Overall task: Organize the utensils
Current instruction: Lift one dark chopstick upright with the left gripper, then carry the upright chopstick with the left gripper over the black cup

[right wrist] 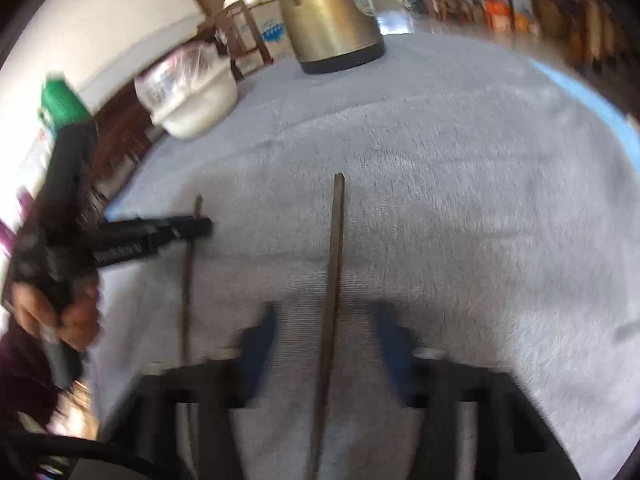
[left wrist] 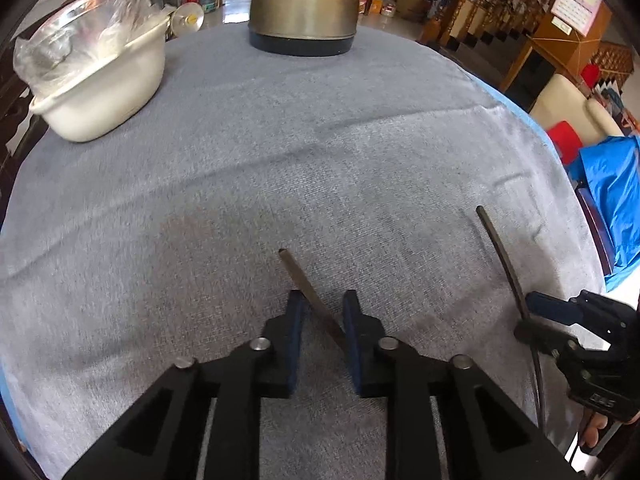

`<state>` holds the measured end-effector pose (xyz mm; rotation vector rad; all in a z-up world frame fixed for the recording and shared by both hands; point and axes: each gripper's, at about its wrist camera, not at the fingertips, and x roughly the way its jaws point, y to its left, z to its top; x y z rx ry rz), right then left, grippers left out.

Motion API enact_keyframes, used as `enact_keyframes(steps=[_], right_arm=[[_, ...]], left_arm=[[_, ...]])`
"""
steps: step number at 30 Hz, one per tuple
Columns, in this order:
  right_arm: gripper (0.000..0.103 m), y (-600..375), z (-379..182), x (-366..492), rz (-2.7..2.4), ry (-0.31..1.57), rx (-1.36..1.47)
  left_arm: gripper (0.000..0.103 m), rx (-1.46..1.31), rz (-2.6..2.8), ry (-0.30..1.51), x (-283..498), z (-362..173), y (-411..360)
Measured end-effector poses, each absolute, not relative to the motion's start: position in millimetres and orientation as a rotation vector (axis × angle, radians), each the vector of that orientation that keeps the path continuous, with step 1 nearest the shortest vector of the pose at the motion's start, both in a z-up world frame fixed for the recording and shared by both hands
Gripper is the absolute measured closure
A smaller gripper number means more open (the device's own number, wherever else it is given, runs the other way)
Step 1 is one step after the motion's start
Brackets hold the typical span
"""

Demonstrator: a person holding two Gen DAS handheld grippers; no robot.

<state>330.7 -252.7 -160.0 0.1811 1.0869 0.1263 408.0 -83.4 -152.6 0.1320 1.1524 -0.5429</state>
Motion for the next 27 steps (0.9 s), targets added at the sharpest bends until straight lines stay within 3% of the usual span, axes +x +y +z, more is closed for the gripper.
enact_keyframes(steps=[1, 2, 3, 5, 12, 27], right_arm=[[0.073, -250.5, -159.4, 329.9, 0.123, 1.086, 0.136], [0.088, -249.6, -160.0, 329.3, 0.119, 1.086, 0.11], [0.095, -250.8, -160.8, 328.2, 0.111, 1.083, 0.087], [0.097, -258.5, -160.5, 326.0, 0.115, 1.071, 0.122], [0.097, -296.7, -143.0, 305.8, 0.101, 0.973, 0.327], [0.097, -336.8, -34.5, 206.7, 0.103, 0.545, 0.535]], left_arm=[[0.087, 0.124, -0.543, 1.151, 408.8, -152.7, -83.7], [0.089, 0.117, -0.547, 1.151, 409.9, -152.9, -82.7], [0.094, 0.098, -0.559, 1.153, 410.3, -153.0, -82.4], [0.097, 0.086, -0.55, 1.138, 409.4, -150.7, -81.0], [0.097, 0.03, -0.503, 1.037, 404.9, -120.9, -59.5], [0.098, -0.002, -0.391, 0.74, 322.0, -20.3, 0.1]])
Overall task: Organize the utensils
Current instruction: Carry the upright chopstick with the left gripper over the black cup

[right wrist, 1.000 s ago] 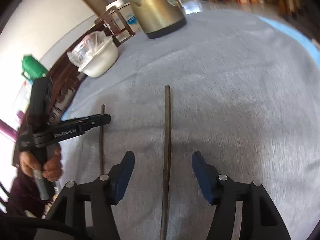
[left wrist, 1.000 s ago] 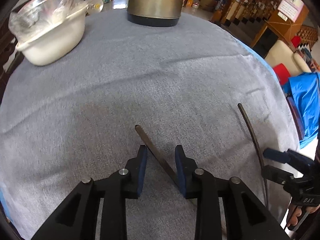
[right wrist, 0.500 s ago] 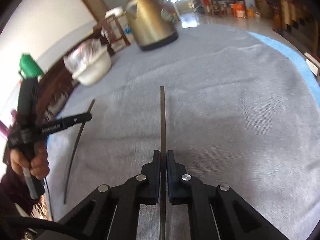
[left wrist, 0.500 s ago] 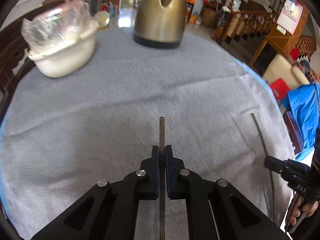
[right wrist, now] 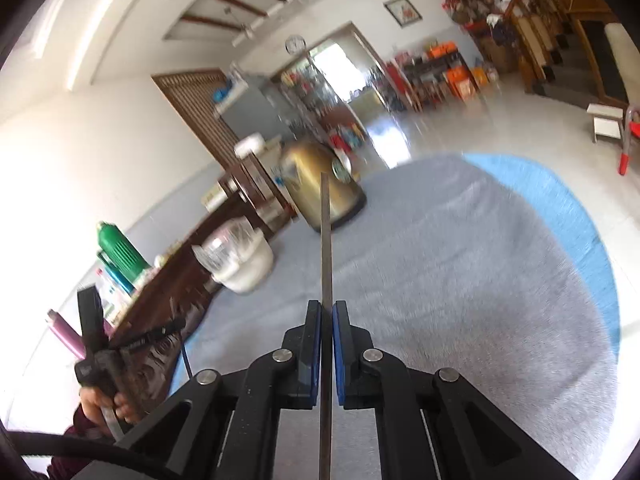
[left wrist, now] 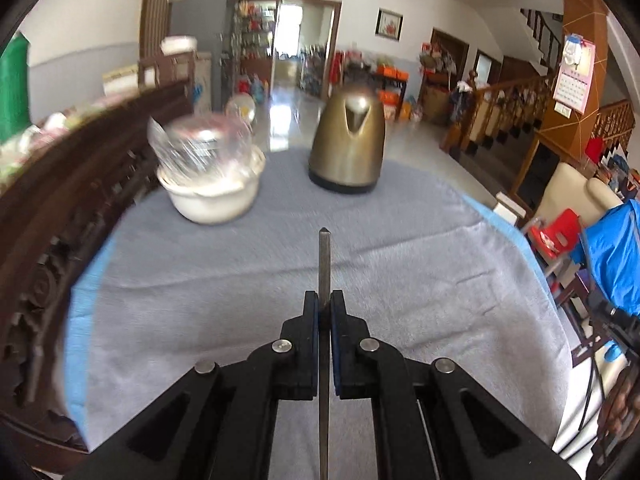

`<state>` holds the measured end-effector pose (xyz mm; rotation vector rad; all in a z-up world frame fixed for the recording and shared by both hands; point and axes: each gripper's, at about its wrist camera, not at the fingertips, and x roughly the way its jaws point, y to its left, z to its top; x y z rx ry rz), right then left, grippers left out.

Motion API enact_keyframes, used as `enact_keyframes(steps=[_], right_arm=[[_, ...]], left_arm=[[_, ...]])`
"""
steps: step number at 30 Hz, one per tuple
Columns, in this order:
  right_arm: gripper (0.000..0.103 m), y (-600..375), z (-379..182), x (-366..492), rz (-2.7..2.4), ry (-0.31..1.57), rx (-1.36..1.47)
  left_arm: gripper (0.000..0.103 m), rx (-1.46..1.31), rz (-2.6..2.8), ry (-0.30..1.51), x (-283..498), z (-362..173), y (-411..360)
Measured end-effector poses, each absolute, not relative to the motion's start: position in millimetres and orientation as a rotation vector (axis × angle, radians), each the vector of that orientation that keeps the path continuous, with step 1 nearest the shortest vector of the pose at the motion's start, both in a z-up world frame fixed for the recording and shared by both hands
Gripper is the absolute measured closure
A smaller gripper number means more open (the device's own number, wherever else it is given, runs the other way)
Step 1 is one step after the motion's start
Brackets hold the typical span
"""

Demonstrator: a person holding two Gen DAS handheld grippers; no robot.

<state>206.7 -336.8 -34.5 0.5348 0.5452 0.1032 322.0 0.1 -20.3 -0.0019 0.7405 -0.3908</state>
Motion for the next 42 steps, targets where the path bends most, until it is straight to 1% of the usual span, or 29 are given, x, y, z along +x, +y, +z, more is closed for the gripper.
enact_keyframes(steps=[7, 17, 30, 42], right_arm=[[0.097, -315.3, 9.6, 164.7, 0.161, 0.41, 0.517], [0.097, -272.6, 47.9, 126.0, 0.29, 0.314, 0.467], [0.097, -218.6, 53.6, 120.0, 0.383, 0.282, 0.457], [0.097, -200.6, 56.3, 106.0, 0.404, 0.23, 0.432]], left_arm=[[0.097, -0.058, -0.378, 0.619, 260.4, 19.3, 27.1], [0.097, -0.085, -0.416, 0.483, 188.2, 58.0, 39.8], [0.097, -0.089, -0.458, 0.379, 134.3, 99.3, 35.2], [0.097, -0.029, -0.388, 0.34, 113.2, 107.0, 11.6]])
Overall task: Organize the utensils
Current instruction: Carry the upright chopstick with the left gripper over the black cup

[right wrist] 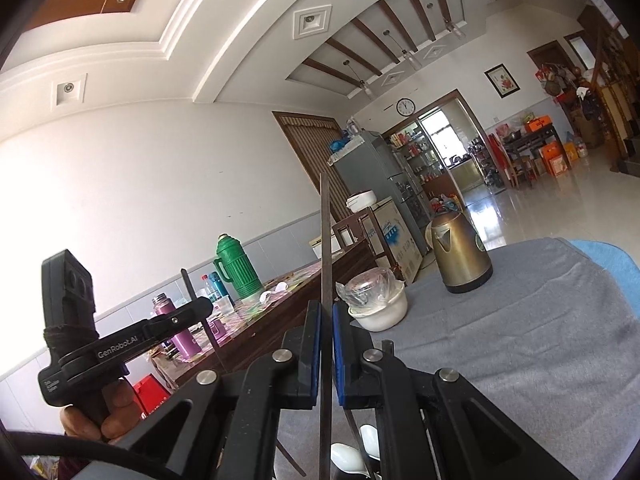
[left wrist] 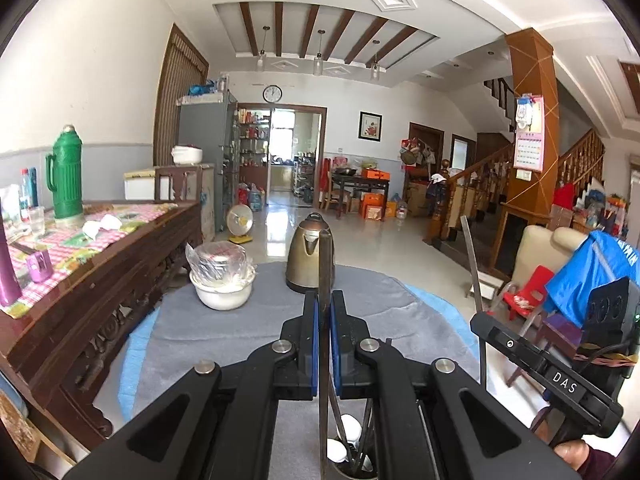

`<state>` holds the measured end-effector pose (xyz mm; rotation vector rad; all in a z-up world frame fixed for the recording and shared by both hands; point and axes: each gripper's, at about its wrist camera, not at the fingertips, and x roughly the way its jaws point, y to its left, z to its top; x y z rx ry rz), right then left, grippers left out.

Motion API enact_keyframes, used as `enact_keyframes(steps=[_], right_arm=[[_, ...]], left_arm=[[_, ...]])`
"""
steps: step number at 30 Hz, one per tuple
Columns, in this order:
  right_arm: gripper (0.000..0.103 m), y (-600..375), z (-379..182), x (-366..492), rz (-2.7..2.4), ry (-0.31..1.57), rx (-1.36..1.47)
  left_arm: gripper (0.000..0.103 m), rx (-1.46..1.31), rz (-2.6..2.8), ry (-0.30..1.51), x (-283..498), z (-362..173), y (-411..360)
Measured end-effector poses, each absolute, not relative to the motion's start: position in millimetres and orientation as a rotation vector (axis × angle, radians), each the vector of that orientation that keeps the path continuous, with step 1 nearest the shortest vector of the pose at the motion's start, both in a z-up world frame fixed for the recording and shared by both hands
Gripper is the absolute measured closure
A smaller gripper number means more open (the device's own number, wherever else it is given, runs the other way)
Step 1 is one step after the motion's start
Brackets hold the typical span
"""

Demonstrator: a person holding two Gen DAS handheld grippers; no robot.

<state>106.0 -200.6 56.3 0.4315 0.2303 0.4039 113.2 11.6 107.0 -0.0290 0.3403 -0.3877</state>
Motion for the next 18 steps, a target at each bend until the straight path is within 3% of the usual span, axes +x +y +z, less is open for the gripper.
enact_keyframes(steps=[18], right_arm=[[0.097, -199.5, 62.4, 94.1, 0.395, 0.184, 0.427]], left_arm=[[0.097, 0.03, -0.371, 0.284, 81.6, 117.4, -9.1]])
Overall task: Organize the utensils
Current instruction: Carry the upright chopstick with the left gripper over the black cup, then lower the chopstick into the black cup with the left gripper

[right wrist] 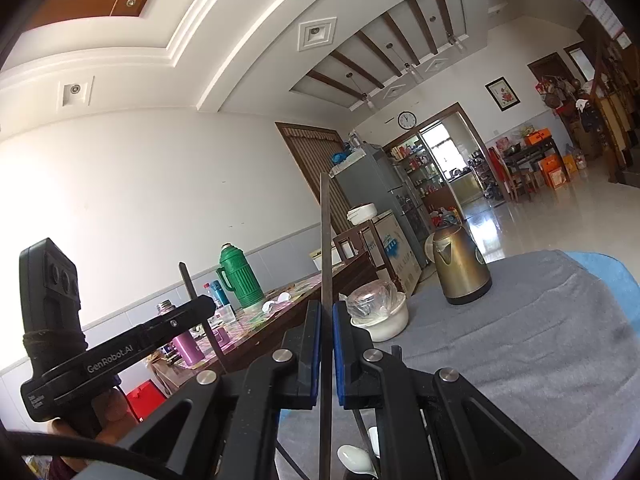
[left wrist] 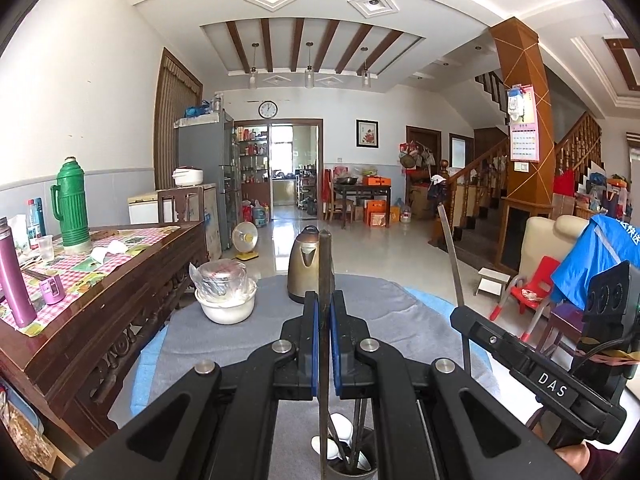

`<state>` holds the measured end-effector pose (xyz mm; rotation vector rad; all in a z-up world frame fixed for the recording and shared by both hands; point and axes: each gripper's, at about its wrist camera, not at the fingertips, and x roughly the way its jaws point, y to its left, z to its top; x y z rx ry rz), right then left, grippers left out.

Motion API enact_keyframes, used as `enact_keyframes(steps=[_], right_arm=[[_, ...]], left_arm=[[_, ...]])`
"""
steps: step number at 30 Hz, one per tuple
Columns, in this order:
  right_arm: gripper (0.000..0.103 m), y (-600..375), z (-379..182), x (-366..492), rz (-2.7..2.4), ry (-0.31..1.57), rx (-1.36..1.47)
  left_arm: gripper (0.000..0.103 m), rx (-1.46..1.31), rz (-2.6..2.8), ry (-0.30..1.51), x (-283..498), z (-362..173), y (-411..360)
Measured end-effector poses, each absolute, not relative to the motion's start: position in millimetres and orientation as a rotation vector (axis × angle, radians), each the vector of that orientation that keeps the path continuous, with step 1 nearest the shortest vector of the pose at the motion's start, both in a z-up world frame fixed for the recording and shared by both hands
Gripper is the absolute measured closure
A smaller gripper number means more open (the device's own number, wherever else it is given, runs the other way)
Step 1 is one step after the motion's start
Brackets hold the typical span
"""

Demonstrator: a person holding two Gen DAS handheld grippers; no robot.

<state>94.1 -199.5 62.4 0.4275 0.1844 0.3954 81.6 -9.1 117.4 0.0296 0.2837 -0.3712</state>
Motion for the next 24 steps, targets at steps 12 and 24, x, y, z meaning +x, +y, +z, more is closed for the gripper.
enact_keyframes(steps=[12, 24], right_arm=[[0.097, -199.9, 55.4, 96.0, 0.374, 0.173, 0.437], [0.097, -202.3, 48.0, 97.6, 0.352, 0.154, 0.469]], left_arm=[[0.097, 0.008, -0.366, 0.3, 81.6, 112.3, -4.7], [0.097, -0.098, -0.395, 0.33, 97.0, 97.9, 3.9]])
